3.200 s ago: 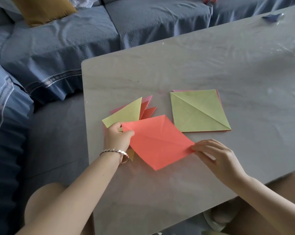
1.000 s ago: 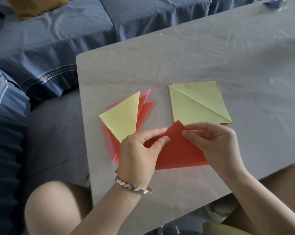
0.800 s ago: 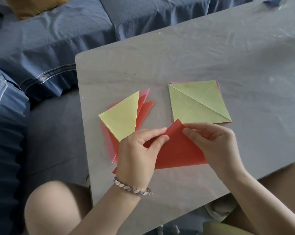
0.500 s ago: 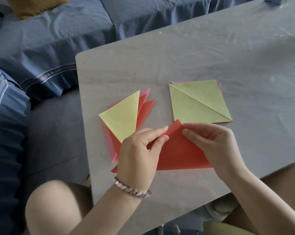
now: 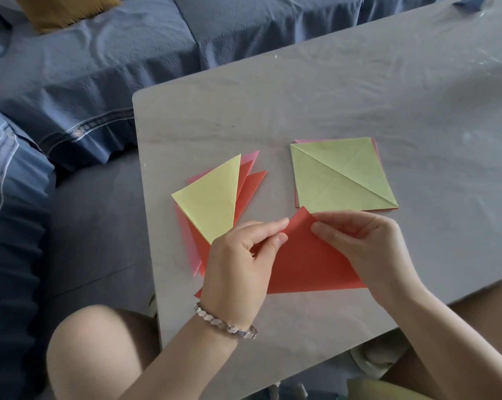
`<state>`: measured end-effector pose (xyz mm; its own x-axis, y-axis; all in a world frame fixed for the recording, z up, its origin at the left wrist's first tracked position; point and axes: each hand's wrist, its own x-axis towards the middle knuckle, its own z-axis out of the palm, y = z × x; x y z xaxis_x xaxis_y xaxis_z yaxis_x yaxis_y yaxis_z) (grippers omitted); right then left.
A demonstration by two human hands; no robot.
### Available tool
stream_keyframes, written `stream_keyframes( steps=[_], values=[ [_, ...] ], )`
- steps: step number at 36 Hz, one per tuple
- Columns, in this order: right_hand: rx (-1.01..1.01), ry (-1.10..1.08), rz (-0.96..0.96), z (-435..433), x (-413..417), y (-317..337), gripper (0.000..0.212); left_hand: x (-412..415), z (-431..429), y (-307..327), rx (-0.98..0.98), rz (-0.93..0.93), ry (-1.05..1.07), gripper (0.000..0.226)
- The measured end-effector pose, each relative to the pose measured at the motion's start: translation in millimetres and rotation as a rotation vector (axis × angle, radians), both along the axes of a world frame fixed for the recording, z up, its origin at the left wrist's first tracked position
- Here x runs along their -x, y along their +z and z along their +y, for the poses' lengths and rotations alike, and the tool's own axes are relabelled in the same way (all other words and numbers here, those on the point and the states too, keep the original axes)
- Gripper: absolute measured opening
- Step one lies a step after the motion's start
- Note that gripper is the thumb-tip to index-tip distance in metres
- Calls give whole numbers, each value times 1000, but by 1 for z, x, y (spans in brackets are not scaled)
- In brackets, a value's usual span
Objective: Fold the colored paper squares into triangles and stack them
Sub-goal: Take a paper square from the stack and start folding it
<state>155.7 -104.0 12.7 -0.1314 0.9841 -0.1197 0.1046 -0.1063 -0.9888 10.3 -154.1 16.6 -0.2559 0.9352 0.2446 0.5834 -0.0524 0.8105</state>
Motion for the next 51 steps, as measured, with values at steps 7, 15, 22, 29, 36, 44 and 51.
stream_keyframes(
  steps=[7, 15, 22, 29, 36, 44, 51],
  values=[
    [-79, 114, -135, 8, -4, 1, 24, 0, -3, 0, 137, -77, 62, 19],
    [-295, 627, -504, 28, -2, 17, 13, 7, 4, 4, 305, -189, -72, 19],
    [-881, 456, -716, 36, 15, -8, 20, 27, 16, -16, 277, -405, 225, 26],
    [-818, 683, -830, 7, 16, -76, 37, 53, 23, -58, 366, -107, 432, 10],
    [-800, 657, -996, -9, 15, -102, 68, 58, 20, -71, 412, 89, 399, 10],
    [-823, 433, -1109, 28, 39, -106, 47, 62, 22, -75, 421, 103, 396, 10],
    [-780, 363, -1177, 69, 58, -107, 19, 63, 24, -77, 424, 88, 398, 10]
  ],
)
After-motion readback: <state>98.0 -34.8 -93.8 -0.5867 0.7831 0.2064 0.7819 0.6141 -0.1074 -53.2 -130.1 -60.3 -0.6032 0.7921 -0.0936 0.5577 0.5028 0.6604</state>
